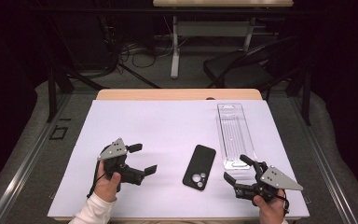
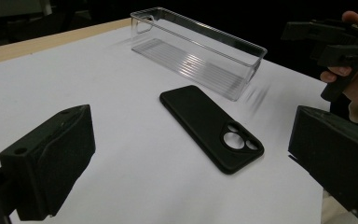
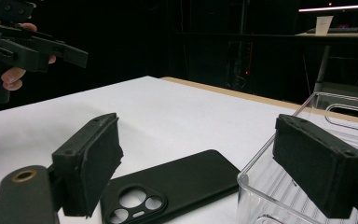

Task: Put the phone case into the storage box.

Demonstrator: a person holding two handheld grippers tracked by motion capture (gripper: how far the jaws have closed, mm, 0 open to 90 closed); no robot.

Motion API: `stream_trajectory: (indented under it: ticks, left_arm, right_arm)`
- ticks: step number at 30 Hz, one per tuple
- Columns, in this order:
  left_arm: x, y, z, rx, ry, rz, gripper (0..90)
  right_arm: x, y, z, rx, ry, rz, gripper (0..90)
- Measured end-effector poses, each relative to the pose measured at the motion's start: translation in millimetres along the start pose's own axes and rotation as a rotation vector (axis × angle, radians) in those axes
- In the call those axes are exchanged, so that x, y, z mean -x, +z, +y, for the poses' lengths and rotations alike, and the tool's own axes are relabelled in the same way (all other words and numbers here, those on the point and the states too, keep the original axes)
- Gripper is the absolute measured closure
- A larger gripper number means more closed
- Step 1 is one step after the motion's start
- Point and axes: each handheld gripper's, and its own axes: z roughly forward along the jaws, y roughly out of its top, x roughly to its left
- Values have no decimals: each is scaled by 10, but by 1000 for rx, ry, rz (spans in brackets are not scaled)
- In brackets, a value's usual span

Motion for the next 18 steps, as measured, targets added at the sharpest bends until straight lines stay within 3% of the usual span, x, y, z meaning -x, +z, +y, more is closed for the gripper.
stream_trajectory:
  ticks: [11, 18]
  left_arm:
    - [15, 226, 149, -54, -46, -20, 5]
    - [65, 396, 212, -92, -18, -30, 5]
  right_arm:
    - [10, -2, -2, 2, 4, 0, 142]
    - [9, -1, -2, 1, 2, 2, 142]
